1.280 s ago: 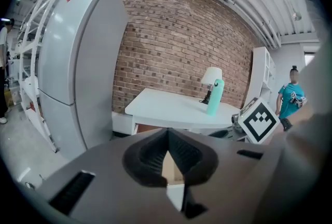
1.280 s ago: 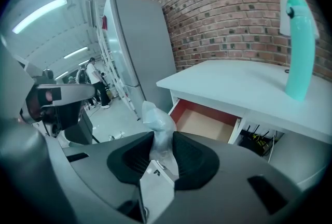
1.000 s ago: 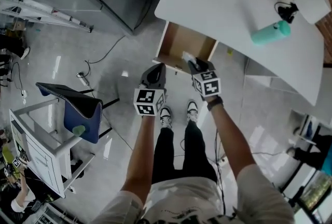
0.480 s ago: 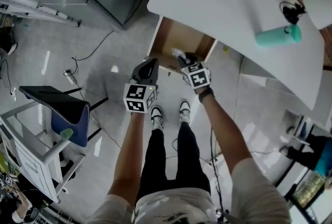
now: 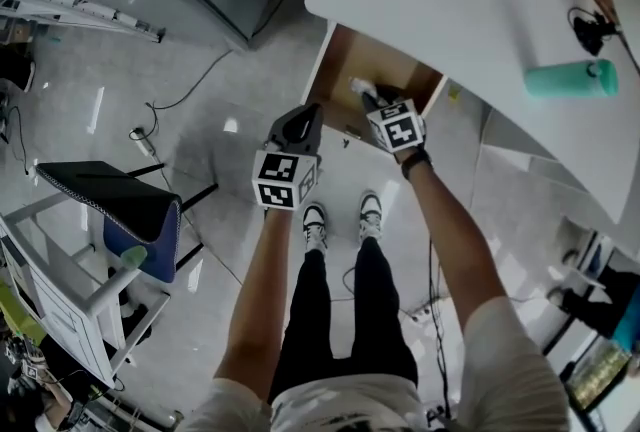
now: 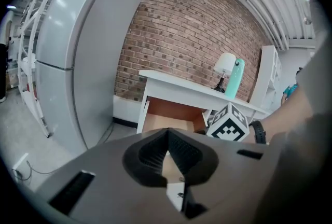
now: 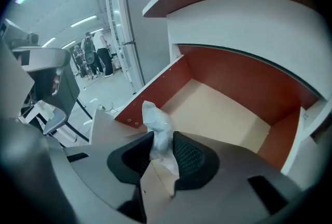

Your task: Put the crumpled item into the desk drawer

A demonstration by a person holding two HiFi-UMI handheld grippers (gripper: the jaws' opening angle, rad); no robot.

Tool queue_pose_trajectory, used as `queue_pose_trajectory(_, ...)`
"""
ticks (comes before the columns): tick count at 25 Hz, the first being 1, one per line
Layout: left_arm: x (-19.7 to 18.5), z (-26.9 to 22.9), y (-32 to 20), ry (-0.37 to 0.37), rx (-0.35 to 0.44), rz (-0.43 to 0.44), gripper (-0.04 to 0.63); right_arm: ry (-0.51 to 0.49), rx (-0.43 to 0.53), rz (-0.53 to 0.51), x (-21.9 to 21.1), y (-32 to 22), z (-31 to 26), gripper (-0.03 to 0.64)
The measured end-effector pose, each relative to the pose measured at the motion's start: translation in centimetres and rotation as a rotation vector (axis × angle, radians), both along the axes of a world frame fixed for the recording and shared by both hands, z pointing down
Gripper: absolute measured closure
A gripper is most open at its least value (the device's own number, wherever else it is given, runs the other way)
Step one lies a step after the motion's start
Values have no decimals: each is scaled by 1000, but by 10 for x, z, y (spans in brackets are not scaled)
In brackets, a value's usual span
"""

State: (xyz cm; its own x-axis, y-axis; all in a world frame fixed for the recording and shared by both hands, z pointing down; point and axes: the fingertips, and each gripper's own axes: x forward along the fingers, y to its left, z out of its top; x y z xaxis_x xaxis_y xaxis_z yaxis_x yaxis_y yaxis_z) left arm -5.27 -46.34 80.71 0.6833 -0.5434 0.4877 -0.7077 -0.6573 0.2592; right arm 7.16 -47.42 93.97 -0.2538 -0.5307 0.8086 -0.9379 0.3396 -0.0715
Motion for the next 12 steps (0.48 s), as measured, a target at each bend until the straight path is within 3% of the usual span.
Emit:
queue_pose_trajectory(6, -8, 6, 0, 4, -3, 1, 595, 17, -24, -28, -7, -6, 12, 523)
queue_pose_trajectory(12, -6, 12, 3, 6, -5, 12, 595, 20, -145, -61, -6, 9, 46, 523)
